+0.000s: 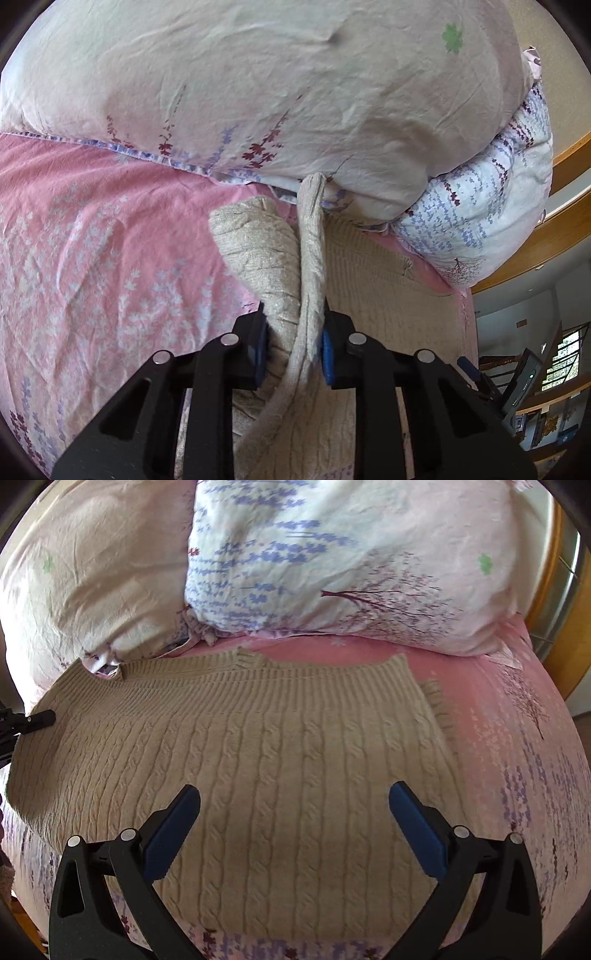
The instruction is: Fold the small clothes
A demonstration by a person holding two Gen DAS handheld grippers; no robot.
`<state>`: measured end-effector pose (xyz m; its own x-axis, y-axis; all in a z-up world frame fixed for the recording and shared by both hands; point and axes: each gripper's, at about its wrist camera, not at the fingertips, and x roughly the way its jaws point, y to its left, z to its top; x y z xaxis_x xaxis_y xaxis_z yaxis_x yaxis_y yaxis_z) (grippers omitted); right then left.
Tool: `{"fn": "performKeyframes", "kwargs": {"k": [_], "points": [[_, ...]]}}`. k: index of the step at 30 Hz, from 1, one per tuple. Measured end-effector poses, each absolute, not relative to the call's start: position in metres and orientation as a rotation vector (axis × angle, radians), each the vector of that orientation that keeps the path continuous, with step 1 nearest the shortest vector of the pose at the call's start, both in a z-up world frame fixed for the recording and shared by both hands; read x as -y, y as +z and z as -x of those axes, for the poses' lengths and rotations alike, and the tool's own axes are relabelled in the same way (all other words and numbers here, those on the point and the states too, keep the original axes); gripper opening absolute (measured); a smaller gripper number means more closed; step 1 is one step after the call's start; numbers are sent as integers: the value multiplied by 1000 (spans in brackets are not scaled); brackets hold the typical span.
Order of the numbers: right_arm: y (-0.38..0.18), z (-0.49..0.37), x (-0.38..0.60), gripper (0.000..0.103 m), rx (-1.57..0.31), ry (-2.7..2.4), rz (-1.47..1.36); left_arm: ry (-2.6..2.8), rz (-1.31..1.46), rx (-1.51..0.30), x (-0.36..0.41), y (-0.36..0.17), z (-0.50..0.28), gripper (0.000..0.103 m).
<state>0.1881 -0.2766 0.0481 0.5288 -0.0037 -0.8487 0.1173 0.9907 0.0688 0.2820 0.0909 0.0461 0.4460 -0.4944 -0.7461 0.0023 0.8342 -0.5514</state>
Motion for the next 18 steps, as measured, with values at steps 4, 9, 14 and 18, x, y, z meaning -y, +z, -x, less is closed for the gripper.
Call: {"fn": "performKeyframes", "kwargs": {"k": [4, 9, 14, 18], "points": [[44, -168, 309, 102, -1021, -104, -241, -342, 585, -1033, -64, 69, -283, 20], [44, -149, 333, 102, -1019, -78, -307, -368, 652, -1003, -14, 91, -284, 19], [57, -130, 360, 102, -980, -76, -310, -416, 663, -1007, 58, 101, -278, 18], [59, -114, 394, 102, -977, -119, -335, -463, 658, -1038, 121, 97, -276, 18]]}}
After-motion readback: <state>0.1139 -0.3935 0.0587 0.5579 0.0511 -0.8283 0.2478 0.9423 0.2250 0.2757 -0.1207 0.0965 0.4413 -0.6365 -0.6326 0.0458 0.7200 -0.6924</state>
